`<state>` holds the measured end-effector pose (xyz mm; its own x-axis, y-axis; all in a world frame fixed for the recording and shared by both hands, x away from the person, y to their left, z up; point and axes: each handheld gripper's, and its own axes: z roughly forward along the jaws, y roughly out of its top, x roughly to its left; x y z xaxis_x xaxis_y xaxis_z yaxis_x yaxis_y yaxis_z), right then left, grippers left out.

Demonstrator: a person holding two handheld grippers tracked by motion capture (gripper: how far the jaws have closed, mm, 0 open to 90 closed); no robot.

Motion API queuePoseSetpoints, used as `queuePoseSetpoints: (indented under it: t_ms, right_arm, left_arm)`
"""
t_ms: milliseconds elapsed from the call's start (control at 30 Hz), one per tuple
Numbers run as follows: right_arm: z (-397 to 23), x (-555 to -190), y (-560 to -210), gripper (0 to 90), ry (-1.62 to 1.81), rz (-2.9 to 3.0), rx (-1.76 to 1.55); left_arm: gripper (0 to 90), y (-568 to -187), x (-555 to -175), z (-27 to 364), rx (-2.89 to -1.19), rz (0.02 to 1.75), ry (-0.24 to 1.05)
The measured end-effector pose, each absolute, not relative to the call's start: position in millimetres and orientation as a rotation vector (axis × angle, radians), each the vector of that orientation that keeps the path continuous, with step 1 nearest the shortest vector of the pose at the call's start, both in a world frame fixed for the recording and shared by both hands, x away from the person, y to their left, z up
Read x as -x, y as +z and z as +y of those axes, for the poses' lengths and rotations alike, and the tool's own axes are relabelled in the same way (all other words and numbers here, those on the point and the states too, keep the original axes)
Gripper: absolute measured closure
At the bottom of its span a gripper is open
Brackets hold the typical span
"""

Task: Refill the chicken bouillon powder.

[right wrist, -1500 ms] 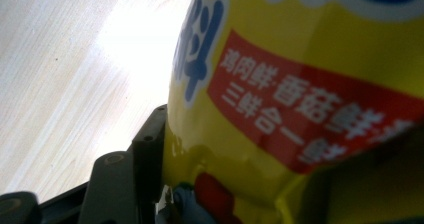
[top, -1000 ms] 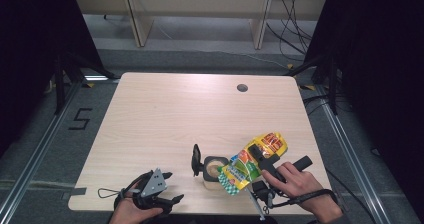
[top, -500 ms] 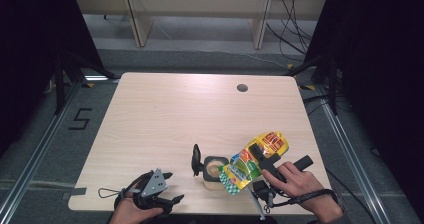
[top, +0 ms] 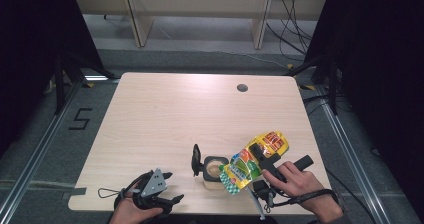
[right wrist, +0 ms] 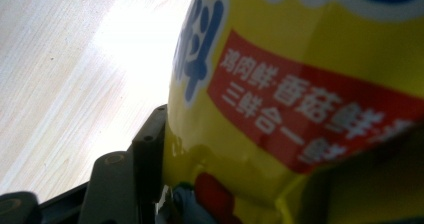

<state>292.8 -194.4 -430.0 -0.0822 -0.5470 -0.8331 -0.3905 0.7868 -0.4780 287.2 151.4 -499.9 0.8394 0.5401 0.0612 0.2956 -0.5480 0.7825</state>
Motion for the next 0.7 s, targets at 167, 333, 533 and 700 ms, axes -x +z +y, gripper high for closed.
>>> queuePoseSetpoints:
  t_ms: [167, 333, 533, 700]
  right_arm:
    - [-194.3, -293.2, -430.2, 40.5, -0.160, 1.703, 0.745]
    - [-194.2, -292.9, -429.9, 40.5, -0.164, 1.699, 0.746]
    - [-193.9, -291.9, -429.3, 40.5, -0.173, 1.692, 0.752]
    - [-193.8, -291.6, -428.9, 40.4, -0.168, 1.686, 0.754]
  left_arm:
    - [22.1, -499.9, -287.0, 151.3, -2.180, 0.605, 0.375]
    - [22.1, -499.8, -287.0, 151.4, -2.181, 0.605, 0.374]
    - [22.1, -499.8, -287.0, 151.3, -2.182, 0.605, 0.374]
    - [22.1, -499.8, -287.0, 151.4, -2.182, 0.604, 0.375]
